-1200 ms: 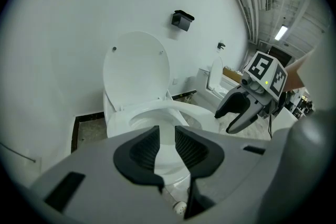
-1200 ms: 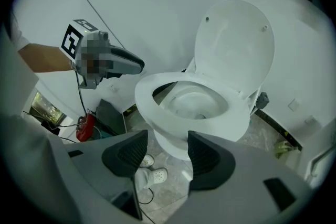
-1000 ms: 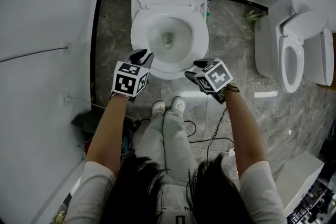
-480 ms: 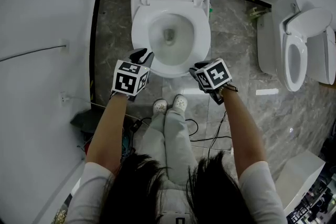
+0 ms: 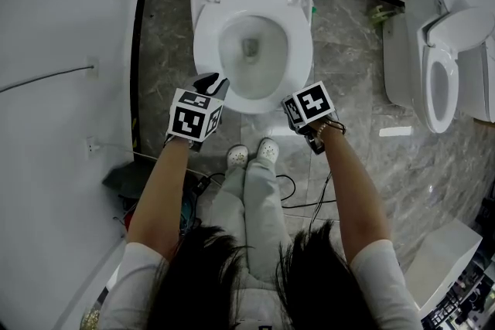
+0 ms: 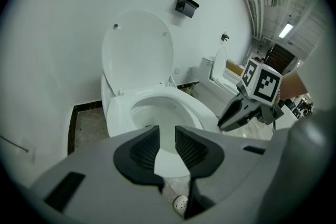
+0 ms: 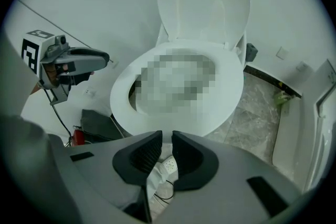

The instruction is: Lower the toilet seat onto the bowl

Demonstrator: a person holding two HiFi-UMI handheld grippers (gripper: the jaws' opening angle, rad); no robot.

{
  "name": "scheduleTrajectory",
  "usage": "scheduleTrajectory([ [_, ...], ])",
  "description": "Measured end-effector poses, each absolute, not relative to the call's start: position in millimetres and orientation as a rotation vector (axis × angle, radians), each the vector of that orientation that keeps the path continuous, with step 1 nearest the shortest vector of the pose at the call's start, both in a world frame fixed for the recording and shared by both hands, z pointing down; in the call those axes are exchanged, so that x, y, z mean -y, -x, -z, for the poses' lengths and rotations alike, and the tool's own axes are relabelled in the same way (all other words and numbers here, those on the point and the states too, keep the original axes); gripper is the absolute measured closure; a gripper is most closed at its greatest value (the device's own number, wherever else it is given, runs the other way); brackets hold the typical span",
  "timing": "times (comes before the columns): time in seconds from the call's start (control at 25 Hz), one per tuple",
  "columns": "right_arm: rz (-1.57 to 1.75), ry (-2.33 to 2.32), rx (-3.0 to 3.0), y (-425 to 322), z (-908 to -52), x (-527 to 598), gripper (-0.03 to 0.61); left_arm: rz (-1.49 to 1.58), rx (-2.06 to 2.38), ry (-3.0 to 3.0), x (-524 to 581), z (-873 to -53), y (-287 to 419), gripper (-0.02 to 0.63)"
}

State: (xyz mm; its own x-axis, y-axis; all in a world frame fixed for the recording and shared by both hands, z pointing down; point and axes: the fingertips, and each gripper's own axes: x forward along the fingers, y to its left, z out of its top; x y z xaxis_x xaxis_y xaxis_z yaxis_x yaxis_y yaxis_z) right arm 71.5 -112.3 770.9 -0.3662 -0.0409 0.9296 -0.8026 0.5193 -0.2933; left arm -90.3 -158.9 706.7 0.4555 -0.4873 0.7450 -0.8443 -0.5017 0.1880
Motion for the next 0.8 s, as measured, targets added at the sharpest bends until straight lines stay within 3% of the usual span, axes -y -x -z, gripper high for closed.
scheduleTrajectory([
  [0.8, -1.186, -0.844, 1.550, -80, -833, 110, 0.529, -1.042, 0.928, -1.915, 140, -768, 88, 0.583],
])
